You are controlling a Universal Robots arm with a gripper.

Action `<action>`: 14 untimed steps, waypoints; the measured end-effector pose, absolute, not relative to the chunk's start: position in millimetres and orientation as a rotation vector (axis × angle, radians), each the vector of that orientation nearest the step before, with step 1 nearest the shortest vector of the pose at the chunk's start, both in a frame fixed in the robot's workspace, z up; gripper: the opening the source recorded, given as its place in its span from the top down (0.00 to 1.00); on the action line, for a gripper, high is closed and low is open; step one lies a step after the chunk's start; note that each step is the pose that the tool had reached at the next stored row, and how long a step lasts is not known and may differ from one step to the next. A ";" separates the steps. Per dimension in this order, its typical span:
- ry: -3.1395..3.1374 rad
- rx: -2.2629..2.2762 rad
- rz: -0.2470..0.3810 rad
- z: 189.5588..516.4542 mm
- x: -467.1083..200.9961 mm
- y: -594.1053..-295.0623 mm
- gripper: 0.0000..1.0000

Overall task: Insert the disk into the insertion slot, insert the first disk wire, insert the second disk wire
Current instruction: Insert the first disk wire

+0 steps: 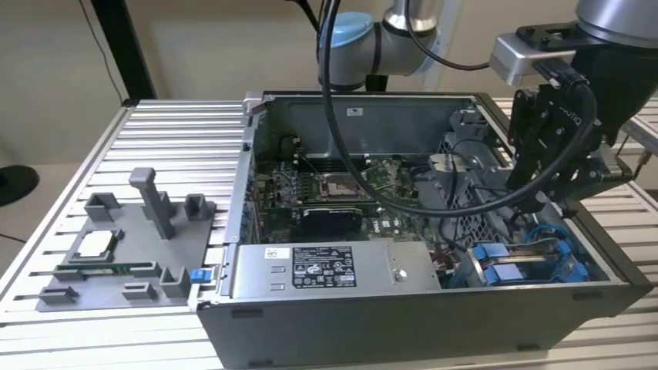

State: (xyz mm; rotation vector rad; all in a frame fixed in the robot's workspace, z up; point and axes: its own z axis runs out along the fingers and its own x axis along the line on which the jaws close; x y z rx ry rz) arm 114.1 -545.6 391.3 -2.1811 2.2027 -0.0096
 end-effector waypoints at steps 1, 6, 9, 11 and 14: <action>2.198 -2.179 -0.017 390.5 114.1 -545.0 0.00; 2.185 -2.171 -0.039 387.8 113.5 -538.7 0.00; 2.184 -2.171 -0.040 387.4 112.3 -534.4 0.00; 2.184 -2.171 -0.040 387.2 112.3 -532.9 0.00; 2.184 -2.171 -0.041 386.8 112.2 -532.8 0.00</action>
